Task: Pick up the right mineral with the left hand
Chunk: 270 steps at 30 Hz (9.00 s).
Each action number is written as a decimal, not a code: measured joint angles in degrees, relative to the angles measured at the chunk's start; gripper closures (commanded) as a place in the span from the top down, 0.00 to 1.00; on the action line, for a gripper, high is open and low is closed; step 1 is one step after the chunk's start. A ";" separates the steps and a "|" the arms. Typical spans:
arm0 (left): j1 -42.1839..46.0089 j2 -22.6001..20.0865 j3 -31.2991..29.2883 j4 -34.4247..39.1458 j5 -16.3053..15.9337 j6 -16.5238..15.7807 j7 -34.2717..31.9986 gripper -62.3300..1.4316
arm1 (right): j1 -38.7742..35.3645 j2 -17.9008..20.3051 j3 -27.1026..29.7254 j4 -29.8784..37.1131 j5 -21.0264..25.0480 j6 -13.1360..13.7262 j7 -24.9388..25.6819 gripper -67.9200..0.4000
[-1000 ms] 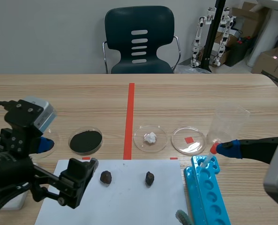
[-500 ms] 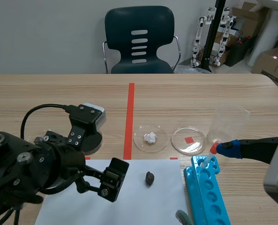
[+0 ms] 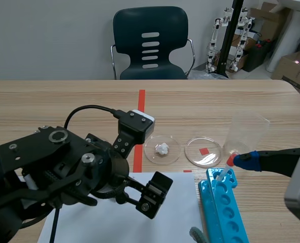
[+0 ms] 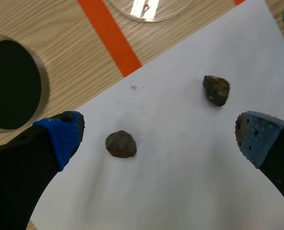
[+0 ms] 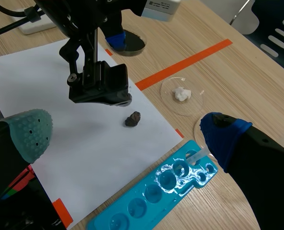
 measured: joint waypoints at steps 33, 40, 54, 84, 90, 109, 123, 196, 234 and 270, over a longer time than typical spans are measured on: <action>-6.84 15.28 4.50 -21.57 -0.42 3.21 0.50 1.00 | 0.00 0.00 0.00 0.00 0.00 0.00 0.00 0.96; -6.99 15.41 4.50 -23.28 -0.39 3.21 1.36 1.00 | 0.00 0.00 0.00 0.00 0.00 0.00 0.00 0.96; -6.99 15.56 4.50 -23.41 -0.66 3.21 1.33 1.00 | 0.00 0.00 0.00 0.00 0.00 0.00 0.00 0.96; -6.99 15.56 4.50 -23.41 -2.08 3.21 1.27 0.62 | 0.00 0.00 0.00 0.00 0.00 0.00 0.00 0.96; -6.99 15.89 4.50 -23.41 -2.08 3.21 1.11 0.62 | 0.00 0.00 0.00 0.00 0.00 0.00 0.00 0.96; -6.62 16.83 4.46 -23.41 -2.10 3.19 0.90 0.45 | 0.00 0.00 0.00 0.00 0.00 0.00 0.00 0.96; -6.49 17.44 4.46 -26.21 -2.10 3.21 -1.49 0.45 | 0.00 0.00 0.00 0.00 0.00 0.00 0.00 0.96; 56.70 -17.27 -50.77 30.29 6.56 -31.98 -58.27 0.16 | 0.00 0.00 0.00 0.00 0.00 0.00 -0.02 0.96; 56.33 -17.14 -50.84 30.27 6.56 -31.98 -57.86 0.16 | 0.00 0.00 0.00 0.00 0.00 0.00 -0.02 0.96; 56.33 -17.14 -50.84 30.27 6.56 -31.98 -57.88 0.16 | 0.00 0.00 0.00 0.00 0.00 0.00 -0.02 0.96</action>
